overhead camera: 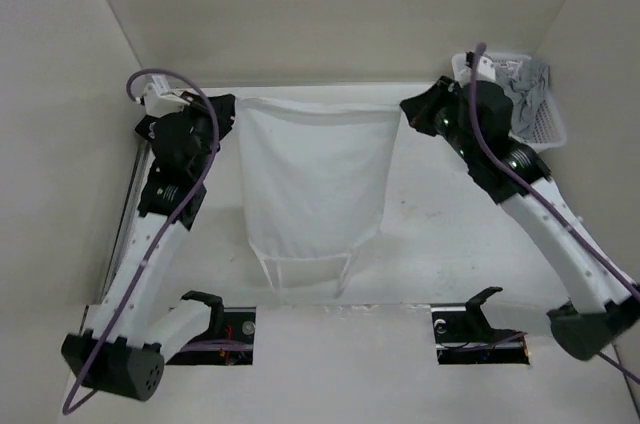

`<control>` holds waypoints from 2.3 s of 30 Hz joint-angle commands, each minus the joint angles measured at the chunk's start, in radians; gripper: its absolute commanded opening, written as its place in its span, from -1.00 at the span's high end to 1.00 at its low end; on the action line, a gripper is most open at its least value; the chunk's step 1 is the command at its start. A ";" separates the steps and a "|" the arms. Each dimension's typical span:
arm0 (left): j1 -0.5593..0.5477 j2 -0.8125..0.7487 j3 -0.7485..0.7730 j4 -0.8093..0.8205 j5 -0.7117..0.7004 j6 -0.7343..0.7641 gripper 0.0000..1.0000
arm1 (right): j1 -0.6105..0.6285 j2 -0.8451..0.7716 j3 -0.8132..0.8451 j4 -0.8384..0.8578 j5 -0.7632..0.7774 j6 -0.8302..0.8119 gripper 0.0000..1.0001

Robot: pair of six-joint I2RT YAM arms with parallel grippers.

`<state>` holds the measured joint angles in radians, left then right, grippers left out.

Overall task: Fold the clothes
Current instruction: Fold the tank top

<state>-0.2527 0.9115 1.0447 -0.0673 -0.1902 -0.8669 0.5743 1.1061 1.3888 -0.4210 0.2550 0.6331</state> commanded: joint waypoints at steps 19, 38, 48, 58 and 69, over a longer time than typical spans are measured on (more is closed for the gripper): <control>0.085 0.116 -0.113 0.208 0.098 -0.093 0.99 | -0.189 0.184 0.000 0.168 -0.301 0.000 0.94; -0.007 -0.675 -0.788 -0.443 0.172 -0.159 0.98 | 0.241 -0.372 -1.103 0.279 -0.139 0.359 0.93; -0.089 -0.689 -0.749 -0.438 -0.037 -0.213 0.97 | 0.304 -0.388 -1.009 0.192 -0.102 0.347 0.91; 0.060 -0.400 -0.741 0.034 -0.081 -0.188 0.95 | -0.009 -0.014 -0.716 0.378 -0.258 0.109 0.91; 0.114 0.400 -0.480 0.520 -0.091 -0.159 0.93 | -0.211 0.558 -0.283 0.492 -0.437 0.073 0.92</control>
<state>-0.1623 1.2255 0.4904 0.2623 -0.2584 -1.0466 0.3866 1.5826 1.0019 -0.0040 -0.1177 0.7361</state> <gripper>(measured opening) 0.033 0.042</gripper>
